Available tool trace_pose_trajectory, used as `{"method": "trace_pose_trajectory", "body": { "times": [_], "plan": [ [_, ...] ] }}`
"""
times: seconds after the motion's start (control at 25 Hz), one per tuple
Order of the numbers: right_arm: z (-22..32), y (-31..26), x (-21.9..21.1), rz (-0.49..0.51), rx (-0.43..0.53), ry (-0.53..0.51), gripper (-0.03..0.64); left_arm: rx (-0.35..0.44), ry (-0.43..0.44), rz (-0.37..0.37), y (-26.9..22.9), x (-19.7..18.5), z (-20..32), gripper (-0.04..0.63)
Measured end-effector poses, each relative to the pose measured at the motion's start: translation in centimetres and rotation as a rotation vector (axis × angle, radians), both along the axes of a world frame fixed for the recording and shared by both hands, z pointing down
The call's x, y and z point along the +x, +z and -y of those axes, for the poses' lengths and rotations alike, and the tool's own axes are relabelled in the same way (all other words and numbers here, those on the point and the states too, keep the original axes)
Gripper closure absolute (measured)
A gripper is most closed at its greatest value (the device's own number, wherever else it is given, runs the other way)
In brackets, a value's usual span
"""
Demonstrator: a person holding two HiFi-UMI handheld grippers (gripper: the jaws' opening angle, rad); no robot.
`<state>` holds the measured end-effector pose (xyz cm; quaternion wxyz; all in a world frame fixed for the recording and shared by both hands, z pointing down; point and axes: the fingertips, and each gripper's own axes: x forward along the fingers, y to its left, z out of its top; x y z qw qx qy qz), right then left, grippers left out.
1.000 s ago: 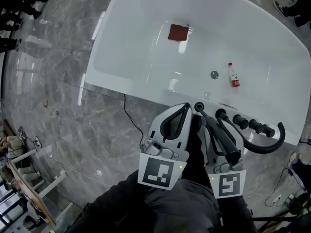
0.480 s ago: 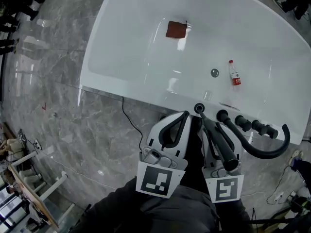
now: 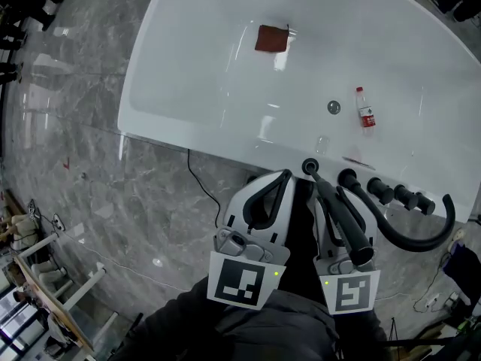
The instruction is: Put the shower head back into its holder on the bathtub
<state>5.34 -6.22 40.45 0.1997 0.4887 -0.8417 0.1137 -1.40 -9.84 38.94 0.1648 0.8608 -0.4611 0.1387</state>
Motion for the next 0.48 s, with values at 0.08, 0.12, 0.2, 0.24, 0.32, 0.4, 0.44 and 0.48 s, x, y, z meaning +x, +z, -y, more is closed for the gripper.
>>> {"method": "trace_pose_trajectory", "body": {
  "times": [0.08,0.12,0.2,0.24,0.32,0.4,0.44,0.48],
  "plan": [
    [0.1,0.4,0.0,0.003,-0.002,0.002,0.477,-0.009,-0.005,-0.003,0.5,0.0,0.1,0.592],
    [0.1,0.6,0.0,0.005,-0.003,0.002,0.477,-0.013,-0.006,-0.003,0.7,0.0,0.1,0.592],
    [0.1,1.0,0.0,0.004,-0.009,0.003,0.477,-0.020,-0.004,-0.002,1.1,0.0,0.0,0.592],
    [0.0,1.2,0.0,0.003,-0.013,0.003,0.477,-0.023,-0.005,-0.002,1.3,-0.1,0.1,0.592],
    [0.2,1.5,-0.1,0.004,-0.013,0.005,0.477,-0.027,-0.005,-0.001,1.6,-0.2,0.1,0.592],
    [0.4,1.8,-0.3,0.005,-0.012,0.007,0.477,-0.030,-0.003,0.002,2.0,-0.4,0.2,0.592],
    [0.5,2.0,-0.4,0.005,-0.013,0.010,0.477,-0.032,-0.002,0.004,2.2,-0.5,0.2,0.592],
    [0.5,2.2,-0.4,0.005,-0.016,0.012,0.477,-0.034,-0.001,0.005,2.3,-0.6,0.1,0.592]
  ]
}}
